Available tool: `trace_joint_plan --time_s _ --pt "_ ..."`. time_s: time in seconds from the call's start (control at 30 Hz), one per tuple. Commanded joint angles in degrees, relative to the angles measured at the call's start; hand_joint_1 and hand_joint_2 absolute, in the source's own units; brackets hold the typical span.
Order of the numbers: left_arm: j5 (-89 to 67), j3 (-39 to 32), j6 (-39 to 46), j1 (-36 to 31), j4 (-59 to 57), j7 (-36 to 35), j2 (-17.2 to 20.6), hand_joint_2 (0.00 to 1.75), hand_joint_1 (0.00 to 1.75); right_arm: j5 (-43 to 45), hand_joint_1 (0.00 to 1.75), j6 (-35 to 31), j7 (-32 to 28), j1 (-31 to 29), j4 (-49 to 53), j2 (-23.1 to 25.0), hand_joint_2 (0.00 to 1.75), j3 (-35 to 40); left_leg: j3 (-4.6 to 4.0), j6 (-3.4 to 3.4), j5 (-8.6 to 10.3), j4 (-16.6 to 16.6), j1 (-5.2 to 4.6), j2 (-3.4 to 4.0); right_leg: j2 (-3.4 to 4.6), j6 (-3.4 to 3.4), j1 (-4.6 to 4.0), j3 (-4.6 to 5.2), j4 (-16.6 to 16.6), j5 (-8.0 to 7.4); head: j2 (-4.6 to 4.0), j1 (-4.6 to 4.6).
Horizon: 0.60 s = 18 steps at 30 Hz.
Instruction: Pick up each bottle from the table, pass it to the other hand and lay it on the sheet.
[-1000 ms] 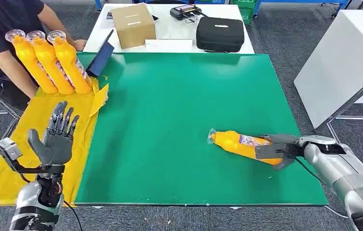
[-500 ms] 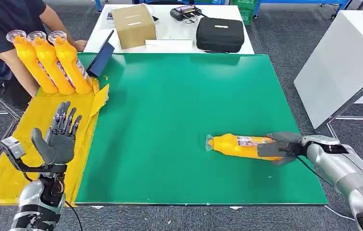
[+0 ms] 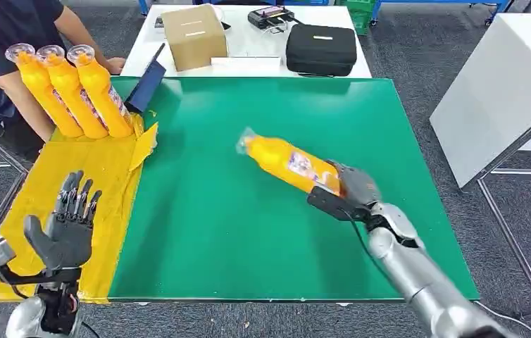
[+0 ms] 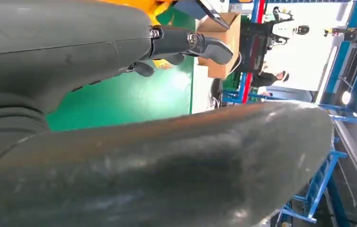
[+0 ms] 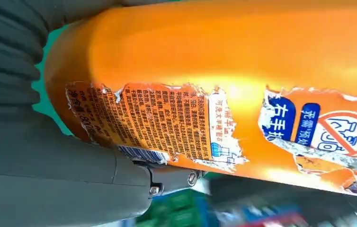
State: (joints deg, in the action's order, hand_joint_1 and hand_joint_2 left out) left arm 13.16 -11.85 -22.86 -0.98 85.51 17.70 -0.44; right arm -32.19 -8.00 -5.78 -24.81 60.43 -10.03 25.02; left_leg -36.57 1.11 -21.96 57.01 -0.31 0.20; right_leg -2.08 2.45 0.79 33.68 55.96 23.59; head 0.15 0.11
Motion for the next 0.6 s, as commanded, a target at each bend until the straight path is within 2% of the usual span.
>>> trace_joint_plan --time_s 0.03,0.13,0.6 --pt "1.66 -1.36 -2.14 1.47 0.76 -1.65 -2.71 0.0 0.0 12.54 1.75 2.03 -7.14 11.91 27.44 12.45 1.75 -13.13 0.1 -0.1 -0.16 0.04 0.05 -0.03 0.13 -0.12 -0.03 -0.09 0.02 0.17 0.0 0.0" --pt "2.92 0.17 -3.19 2.01 1.18 -2.28 -2.97 0.0 0.0 13.94 1.75 2.01 -8.44 12.58 28.75 13.59 1.75 -12.59 0.02 -0.07 -0.13 0.03 0.03 -0.12 0.02 -0.11 0.0 -0.04 0.0 0.16 0.0 0.0" --pt "2.94 0.13 -3.18 2.02 1.22 -2.29 -2.91 0.0 0.0 13.94 1.75 2.0 -8.44 12.58 28.68 13.42 1.75 -12.71 0.04 -0.07 -0.09 0.0 -0.03 -0.1 0.02 -0.11 0.05 0.0 -0.05 0.08 0.0 0.0"
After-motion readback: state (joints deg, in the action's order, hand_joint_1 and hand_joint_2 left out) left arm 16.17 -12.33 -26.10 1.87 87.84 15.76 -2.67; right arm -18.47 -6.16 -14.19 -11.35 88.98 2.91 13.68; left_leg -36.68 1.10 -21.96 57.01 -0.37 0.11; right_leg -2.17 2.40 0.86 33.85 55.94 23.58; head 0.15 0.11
